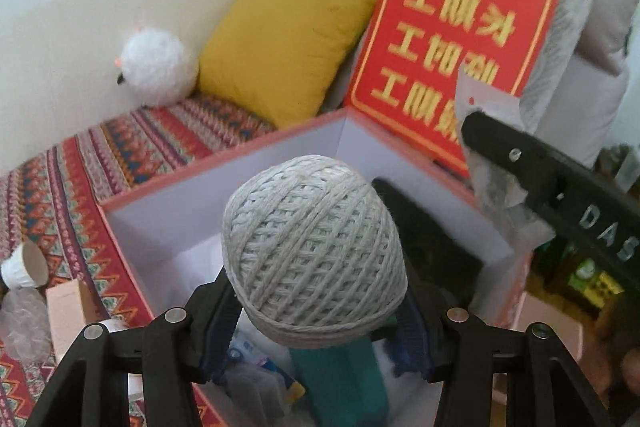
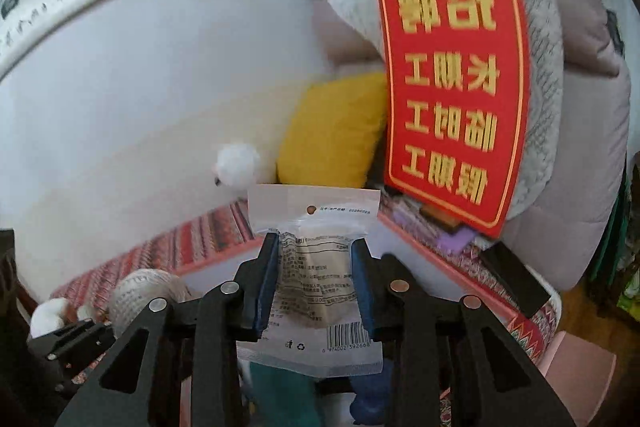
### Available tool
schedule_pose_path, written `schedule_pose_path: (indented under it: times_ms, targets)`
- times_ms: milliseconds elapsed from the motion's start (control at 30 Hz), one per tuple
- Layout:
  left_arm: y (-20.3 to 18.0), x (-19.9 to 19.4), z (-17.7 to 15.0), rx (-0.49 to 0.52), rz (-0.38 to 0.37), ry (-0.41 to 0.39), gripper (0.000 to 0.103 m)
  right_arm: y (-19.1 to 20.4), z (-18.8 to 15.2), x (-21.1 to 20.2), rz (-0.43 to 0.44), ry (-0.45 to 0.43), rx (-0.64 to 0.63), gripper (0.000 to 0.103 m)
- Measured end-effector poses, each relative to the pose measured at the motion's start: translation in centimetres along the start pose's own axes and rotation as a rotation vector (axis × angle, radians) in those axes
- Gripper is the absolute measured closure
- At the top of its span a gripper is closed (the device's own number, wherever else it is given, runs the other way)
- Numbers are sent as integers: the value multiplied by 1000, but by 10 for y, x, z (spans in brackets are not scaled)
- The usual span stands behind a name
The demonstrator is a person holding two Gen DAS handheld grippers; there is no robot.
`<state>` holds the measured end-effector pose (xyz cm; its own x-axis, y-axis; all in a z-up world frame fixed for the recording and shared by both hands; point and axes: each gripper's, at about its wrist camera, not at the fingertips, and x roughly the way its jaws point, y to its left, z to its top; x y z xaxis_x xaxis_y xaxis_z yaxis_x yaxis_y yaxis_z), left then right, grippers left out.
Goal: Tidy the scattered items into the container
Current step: 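Carry yarn ball and pouch into the pink box and release both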
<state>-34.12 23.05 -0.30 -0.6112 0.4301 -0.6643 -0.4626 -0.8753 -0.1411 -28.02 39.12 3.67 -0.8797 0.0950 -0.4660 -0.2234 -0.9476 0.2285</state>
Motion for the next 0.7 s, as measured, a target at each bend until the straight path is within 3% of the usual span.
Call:
schedule_pose_path:
  times_ms: [67,133,200,267,533,700]
  targets:
    - [4,14,-3,-11,-3,18,43,-7,-6,14,-7,21,30,66]
    - [11,29,-4,-26,-19,48,36,-15,-11,26,-18,36,63,49]
    - [12,28,-4,-25,5,33,21,-24,-15,32,-66,25,104,19]
    - [11,20,-2,-13,14,-4,8,-31,-16,33,-95,15,127,9]
    - [17,-31,7,-6,23,-95,6,-30,-12,24,-90,-17,164,8]
    - [37,-72,-1,-35,56,-129,6,2,-9,-4,-33,-75,144,7]
